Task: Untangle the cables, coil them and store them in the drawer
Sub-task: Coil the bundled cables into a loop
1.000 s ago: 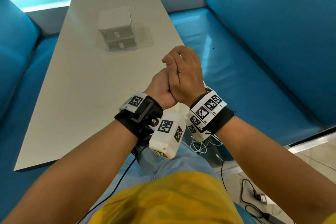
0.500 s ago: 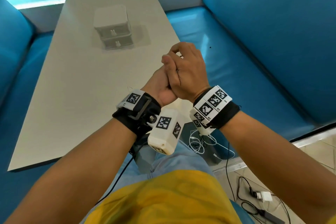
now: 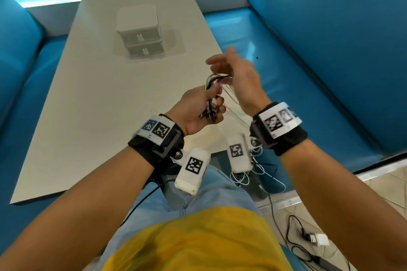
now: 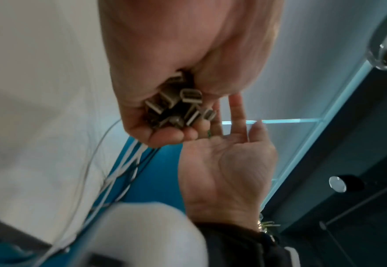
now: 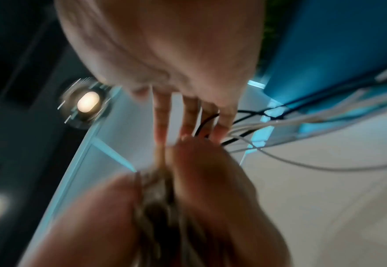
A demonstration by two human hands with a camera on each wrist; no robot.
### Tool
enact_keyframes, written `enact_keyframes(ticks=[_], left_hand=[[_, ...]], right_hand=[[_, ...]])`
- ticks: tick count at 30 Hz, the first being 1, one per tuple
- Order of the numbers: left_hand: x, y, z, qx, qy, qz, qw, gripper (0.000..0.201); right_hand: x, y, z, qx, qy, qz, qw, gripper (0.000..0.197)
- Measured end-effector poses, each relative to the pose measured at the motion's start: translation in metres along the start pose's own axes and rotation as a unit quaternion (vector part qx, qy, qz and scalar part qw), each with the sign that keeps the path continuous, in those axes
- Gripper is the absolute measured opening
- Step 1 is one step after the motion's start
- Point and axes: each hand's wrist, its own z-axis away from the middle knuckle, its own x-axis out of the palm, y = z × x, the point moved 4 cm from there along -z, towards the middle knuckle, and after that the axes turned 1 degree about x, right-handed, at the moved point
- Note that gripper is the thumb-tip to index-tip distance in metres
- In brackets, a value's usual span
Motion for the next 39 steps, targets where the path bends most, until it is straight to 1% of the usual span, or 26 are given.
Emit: enact_keyframes(ticks=[1,2,4,6,7,8,10,11,12,13,15,16,19,21,23,26,28,30,33,34,37,39], left_hand=[[-0.001,0.002,0.002,-0.001,-0.013,-0.034,0.999,0.025],[-0.003,0.004,0.005,0.0,-0.023,-0.061,0.998,0.025],[-0.007,0.007,0.008,-0.005,-0.031,-0.094,0.995,0.027],[-0.011,0.009,0.012,-0.016,-0.037,-0.116,0.992,0.03],[-0.013,0.009,0.013,-0.024,-0.042,-0.124,0.991,0.032],[-0.015,0.009,0.014,-0.032,-0.048,-0.134,0.989,0.034],[-0.016,0.009,0.017,-0.04,-0.058,-0.164,0.984,0.037],[-0.016,0.01,0.019,-0.041,-0.059,-0.179,0.981,0.038],[-0.017,0.012,0.02,-0.04,-0.058,-0.189,0.979,0.039],[-0.019,0.013,0.022,-0.038,-0.054,-0.198,0.978,0.041],[-0.022,0.016,0.023,-0.032,-0.045,-0.222,0.973,0.041],[-0.022,0.016,0.024,-0.03,-0.044,-0.235,0.97,0.04],[-0.018,0.007,0.026,-0.036,-0.053,-0.244,0.968,0.033],[-0.013,0.0,0.027,-0.043,-0.068,-0.241,0.967,0.034],[-0.01,-0.003,0.027,-0.049,-0.093,-0.241,0.965,0.036],[-0.004,0.004,0.028,-0.035,-0.143,-0.193,0.97,0.032],[0.002,0.009,0.026,-0.008,-0.165,-0.157,0.974,0.024],[0.01,0.011,0.022,0.008,-0.183,-0.121,0.976,0.021],[0.031,0.006,0.015,0.014,-0.224,-0.105,0.969,0.028],[0.039,0.002,0.014,0.015,-0.234,-0.102,0.967,0.029],[0.068,-0.008,0.009,0.019,-0.256,-0.097,0.962,0.034],[0.082,-0.011,0.006,0.034,-0.268,-0.08,0.96,0.037]], right_hand=[[-0.002,0.0,-0.002,-0.005,-0.031,0.031,0.999,0.025],[-0.002,-0.001,-0.002,-0.023,-0.07,0.103,0.992,0.026],[0.0,0.003,-0.001,-0.068,-0.143,0.259,0.953,0.036],[-0.001,0.004,0.001,-0.081,-0.197,0.334,0.918,0.038],[-0.001,0.004,0.001,-0.096,-0.211,0.364,0.902,0.038],[0.0,0.004,0.001,-0.113,-0.214,0.411,0.879,0.035],[0.002,0.001,0.001,-0.155,-0.19,0.535,0.809,0.017],[0.003,0.001,0.001,-0.164,-0.184,0.576,0.78,0.007],[0.005,0.001,0.0,-0.16,-0.189,0.588,0.77,0.008],[0.006,0.003,0.001,-0.138,-0.211,0.572,0.78,0.017],[0.005,0.009,-0.001,-0.064,-0.253,0.486,0.834,0.031],[0.004,0.012,-0.002,-0.045,-0.257,0.459,0.849,0.035],[0.002,0.013,-0.008,-0.056,-0.237,0.447,0.861,0.035],[-0.002,0.012,-0.011,-0.061,-0.217,0.444,0.867,0.037],[-0.009,0.012,-0.013,-0.05,-0.2,0.427,0.881,0.04],[-0.026,0.017,-0.01,0.008,-0.204,0.357,0.912,0.038],[-0.042,0.029,-0.003,0.051,-0.208,0.321,0.923,0.034],[-0.065,0.051,0.008,0.094,-0.171,0.302,0.933,0.04],[-0.094,0.103,0.041,0.167,-0.113,0.272,0.941,0.049],[-0.1,0.122,0.053,0.191,-0.101,0.255,0.943,0.049],[-0.117,0.171,0.08,0.251,-0.031,0.185,0.95,0.044],[-0.128,0.194,0.094,0.278,-0.005,0.193,0.941,0.04]])
